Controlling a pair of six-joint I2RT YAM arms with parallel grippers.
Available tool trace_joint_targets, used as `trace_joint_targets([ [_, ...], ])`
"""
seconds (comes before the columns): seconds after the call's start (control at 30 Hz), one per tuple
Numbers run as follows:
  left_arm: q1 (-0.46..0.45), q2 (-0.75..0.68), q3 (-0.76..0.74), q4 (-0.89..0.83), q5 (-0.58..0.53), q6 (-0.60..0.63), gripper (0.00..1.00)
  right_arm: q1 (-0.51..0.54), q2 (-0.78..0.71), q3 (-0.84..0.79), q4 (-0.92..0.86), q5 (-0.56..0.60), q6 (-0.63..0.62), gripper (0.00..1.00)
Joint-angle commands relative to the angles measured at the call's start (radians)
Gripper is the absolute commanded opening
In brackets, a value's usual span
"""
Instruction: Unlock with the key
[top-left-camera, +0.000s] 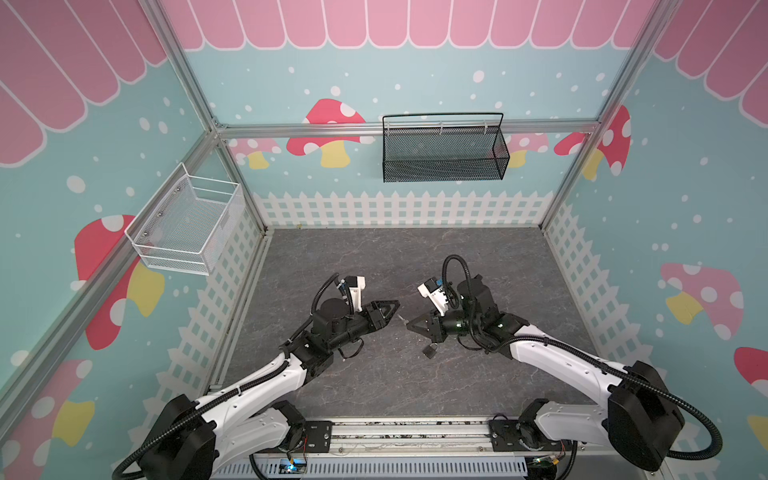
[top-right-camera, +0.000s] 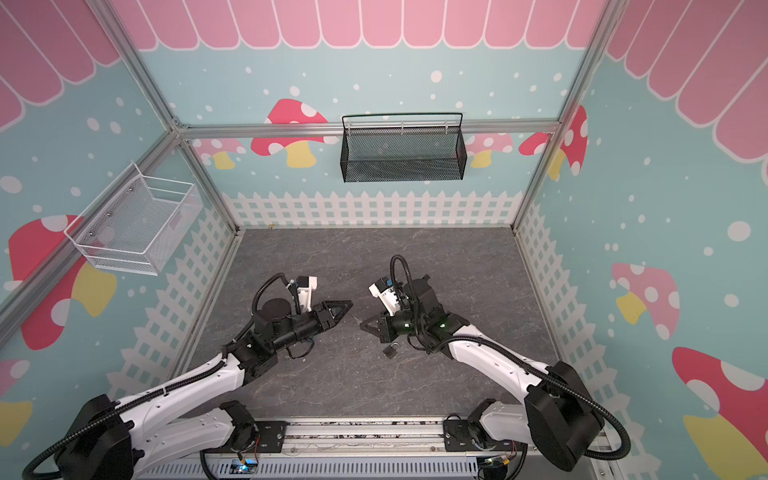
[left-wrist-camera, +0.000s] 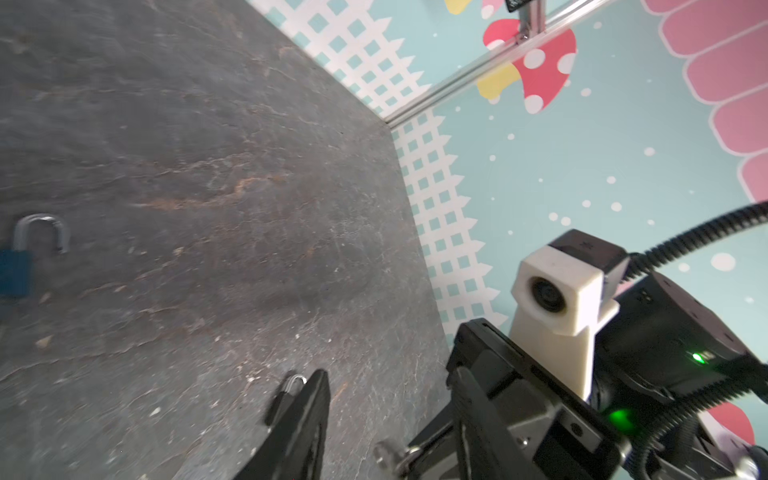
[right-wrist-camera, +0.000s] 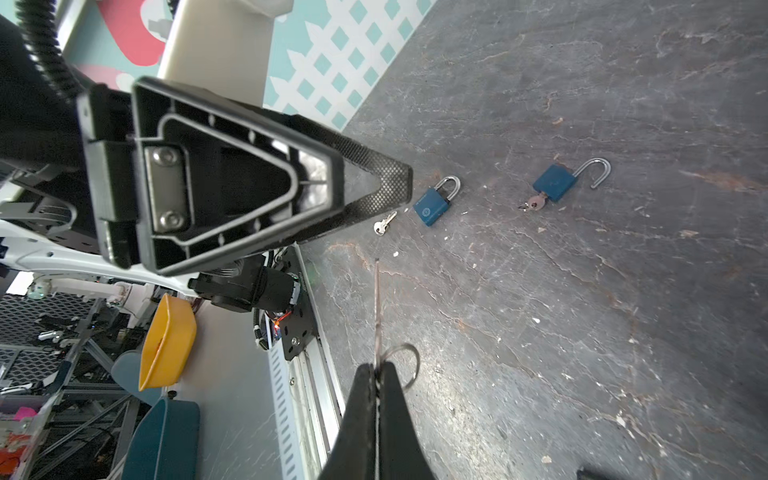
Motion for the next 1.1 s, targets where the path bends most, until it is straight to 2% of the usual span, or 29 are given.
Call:
trace_joint_targets([
  [0.0,-0.015,0.032,0.038,0.081,0.028,0.036,0.46,-0.007,-0.025,0.006,0.043,-0.055,0.039,0.00],
  [0.17,-0.033,0.084,0.054,0.162,0.080,0.026,0.44,-0.020,-0.042,0.000,0.088,-0.064,0.090,0.00],
  [0.47,-0.043,0.065,0.027,0.189,0.060,0.016,0.40,-0.048,-0.042,-0.023,0.171,-0.076,0.166,0.00],
  [1.07,-0.044,0.048,0.014,0.177,0.041,0.032,0.21,-0.071,-0.028,-0.048,0.224,-0.078,0.228,0.00],
])
